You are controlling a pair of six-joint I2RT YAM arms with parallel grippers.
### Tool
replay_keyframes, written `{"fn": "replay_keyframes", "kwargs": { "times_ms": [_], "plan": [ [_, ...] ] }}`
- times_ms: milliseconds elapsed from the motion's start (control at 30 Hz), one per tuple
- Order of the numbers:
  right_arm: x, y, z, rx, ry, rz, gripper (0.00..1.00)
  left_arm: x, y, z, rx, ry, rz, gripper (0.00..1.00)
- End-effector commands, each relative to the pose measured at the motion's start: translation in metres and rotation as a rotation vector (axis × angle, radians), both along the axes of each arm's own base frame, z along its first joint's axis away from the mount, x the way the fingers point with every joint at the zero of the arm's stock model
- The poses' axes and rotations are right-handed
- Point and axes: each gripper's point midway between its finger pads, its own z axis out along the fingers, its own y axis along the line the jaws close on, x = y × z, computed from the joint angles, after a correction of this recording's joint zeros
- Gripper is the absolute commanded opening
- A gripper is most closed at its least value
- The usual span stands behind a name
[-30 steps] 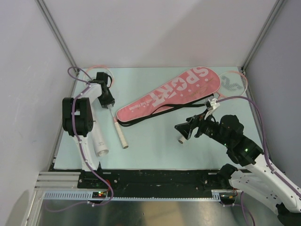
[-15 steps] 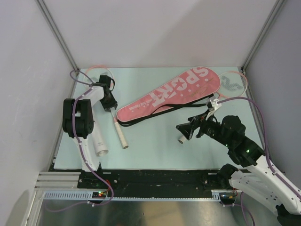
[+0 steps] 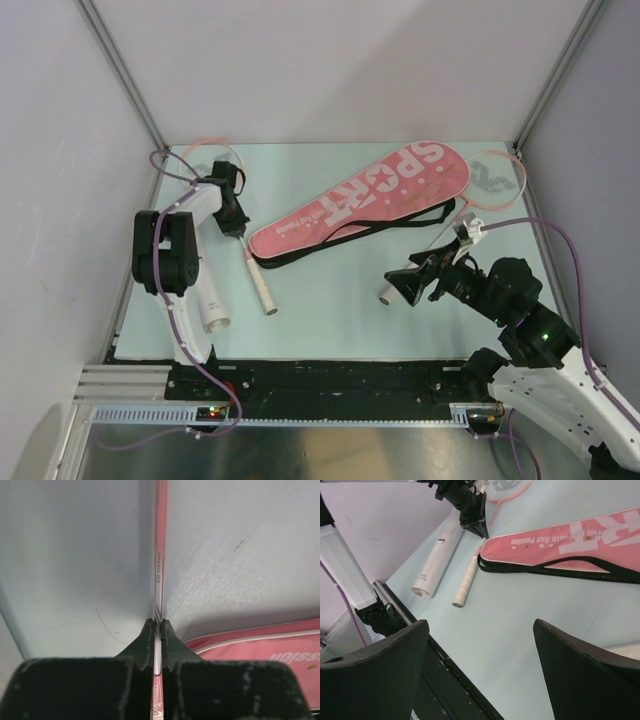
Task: Pack up the badminton gear
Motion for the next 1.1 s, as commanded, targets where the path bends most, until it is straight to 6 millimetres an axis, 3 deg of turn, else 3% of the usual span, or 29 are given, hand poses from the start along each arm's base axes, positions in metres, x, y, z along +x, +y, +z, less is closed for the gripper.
{"fn": "replay_keyframes", "kwargs": {
  "times_ms": [0,233,433,500,800,900,1067],
  "plan": [
    [0.002,0.000,0.000,0.007,0.041,-0.018,0.91,0.023,0.001,0.059,0.023,-0.164,-0.024,0.00],
    [0.012,0.010,-0.015,0.036,0.163,-0.047,0.89,0.030,-0.006,0.114,0.016,-0.298,-0.069,0.00],
    [0.026,0.023,-0.043,0.067,0.293,-0.094,0.88,0.015,-0.033,0.144,0.017,-0.374,-0.156,0.00],
    [0.030,0.028,-0.050,0.086,0.327,-0.103,0.88,0.006,-0.051,0.151,-0.005,-0.400,-0.200,0.00],
    [0.059,0.052,-0.081,0.104,0.408,-0.166,0.88,-0.037,-0.123,0.164,-0.162,-0.503,-0.371,0.00],
    [0.070,0.058,-0.087,0.116,0.416,-0.189,0.88,-0.053,-0.145,0.162,-0.237,-0.523,-0.416,0.00],
    [0.095,0.074,-0.091,0.168,0.390,-0.199,0.88,-0.065,-0.164,0.148,-0.290,-0.517,-0.456,0.00]
  ]
}}
